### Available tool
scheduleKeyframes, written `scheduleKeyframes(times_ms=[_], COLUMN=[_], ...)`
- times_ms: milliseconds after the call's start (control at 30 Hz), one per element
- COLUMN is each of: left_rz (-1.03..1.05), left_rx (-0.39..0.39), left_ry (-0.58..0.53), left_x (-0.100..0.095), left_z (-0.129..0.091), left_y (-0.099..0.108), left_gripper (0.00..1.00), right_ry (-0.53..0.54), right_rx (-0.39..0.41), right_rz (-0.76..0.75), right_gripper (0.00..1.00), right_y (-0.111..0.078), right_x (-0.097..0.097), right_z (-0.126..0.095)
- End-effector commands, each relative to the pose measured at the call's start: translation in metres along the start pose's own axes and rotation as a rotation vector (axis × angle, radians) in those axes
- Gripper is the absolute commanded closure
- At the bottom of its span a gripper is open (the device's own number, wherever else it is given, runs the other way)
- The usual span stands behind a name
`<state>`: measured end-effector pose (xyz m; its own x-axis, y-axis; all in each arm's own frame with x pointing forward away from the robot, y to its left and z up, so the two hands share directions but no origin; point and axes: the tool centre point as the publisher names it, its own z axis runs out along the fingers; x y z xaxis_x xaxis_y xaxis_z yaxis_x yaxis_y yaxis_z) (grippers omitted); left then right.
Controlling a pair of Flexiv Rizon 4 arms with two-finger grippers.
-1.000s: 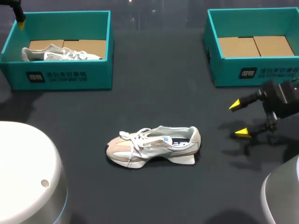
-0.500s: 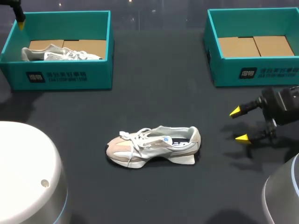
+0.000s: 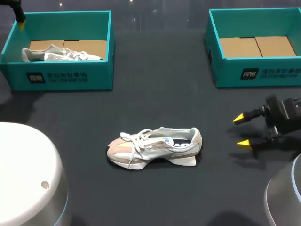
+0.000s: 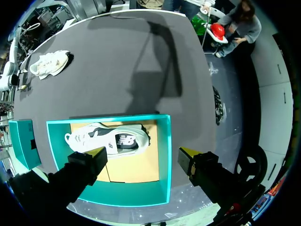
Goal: Take the shoe out of the shoebox, open the shoe tongue, remove and reinsert the insole, then place the shoe into the shoebox
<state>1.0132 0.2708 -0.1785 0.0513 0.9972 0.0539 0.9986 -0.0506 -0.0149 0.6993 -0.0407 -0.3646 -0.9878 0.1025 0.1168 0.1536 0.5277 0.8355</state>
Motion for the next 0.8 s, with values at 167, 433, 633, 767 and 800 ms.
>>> scheduleKeyframes(times_ms=[167, 433, 633, 767, 800], left_rz=[0.001, 0.001, 0.001, 0.001, 0.001], left_rx=[-0.001, -0.001, -0.001, -0.001, -0.001], left_ry=[0.001, 0.001, 0.001, 0.001, 0.001], left_x=[0.0, 0.0, 0.0, 0.0, 0.0], left_z=[0.0, 0.0, 0.0, 0.0, 0.0], left_y=[0.0, 0.0, 0.0, 0.0, 0.0], left_gripper=[0.0, 0.0, 0.0, 0.0, 0.0], right_ry=[-0.005, 0.003, -0.012, -0.02, -0.028], right_rx=[-0.035, -0.045, -0.055, -0.037, -0.048], right_rz=[0.006, -0.032, -0.041, -0.032, -0.032], right_gripper=[0.0, 0.0, 0.0, 0.0, 0.0], right_y=[-0.008, -0.001, 0.005, 0.009, 0.01], right_x=[-0.004, 0.0, 0.008, 0.015, 0.017], right_z=[0.012, 0.025, 0.033, 0.04, 0.041])
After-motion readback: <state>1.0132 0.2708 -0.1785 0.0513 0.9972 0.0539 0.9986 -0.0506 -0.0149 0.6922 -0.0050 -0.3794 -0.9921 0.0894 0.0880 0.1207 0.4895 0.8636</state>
